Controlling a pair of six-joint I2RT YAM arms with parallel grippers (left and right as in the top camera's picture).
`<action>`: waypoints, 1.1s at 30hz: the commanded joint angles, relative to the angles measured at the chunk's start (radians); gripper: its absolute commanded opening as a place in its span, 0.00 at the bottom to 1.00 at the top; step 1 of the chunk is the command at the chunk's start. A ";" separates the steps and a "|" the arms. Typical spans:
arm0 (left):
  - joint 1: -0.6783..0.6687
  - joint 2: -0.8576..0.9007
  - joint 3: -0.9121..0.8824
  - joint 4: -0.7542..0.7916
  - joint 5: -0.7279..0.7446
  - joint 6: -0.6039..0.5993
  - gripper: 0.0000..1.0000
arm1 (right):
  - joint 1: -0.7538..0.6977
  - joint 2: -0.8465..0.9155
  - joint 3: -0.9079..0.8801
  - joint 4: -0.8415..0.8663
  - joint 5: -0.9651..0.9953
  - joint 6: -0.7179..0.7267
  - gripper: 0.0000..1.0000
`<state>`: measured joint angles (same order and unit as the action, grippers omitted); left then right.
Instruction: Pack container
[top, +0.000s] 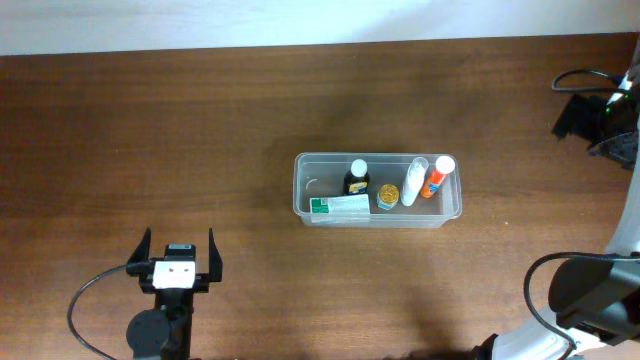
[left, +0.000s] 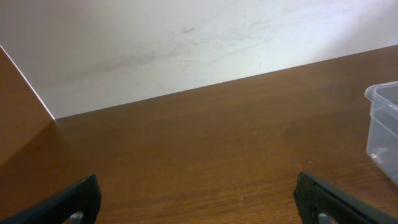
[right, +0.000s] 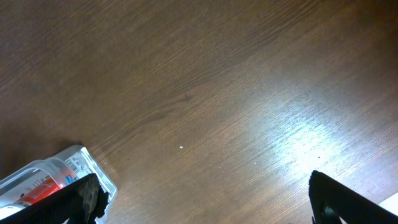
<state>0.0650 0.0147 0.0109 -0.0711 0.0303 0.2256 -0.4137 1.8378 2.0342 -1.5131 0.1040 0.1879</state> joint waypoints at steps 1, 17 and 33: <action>0.005 -0.008 -0.002 -0.008 0.015 0.015 1.00 | -0.005 0.005 -0.001 0.002 -0.002 0.012 0.98; 0.005 -0.008 -0.002 -0.008 0.015 0.015 1.00 | 0.049 -0.262 -0.001 0.001 -0.002 0.011 0.98; 0.005 -0.008 -0.002 -0.008 0.015 0.015 1.00 | 0.308 -0.748 -0.543 0.441 0.011 0.012 0.98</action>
<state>0.0650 0.0147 0.0113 -0.0711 0.0303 0.2256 -0.1619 1.1889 1.6524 -1.1614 0.1123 0.1875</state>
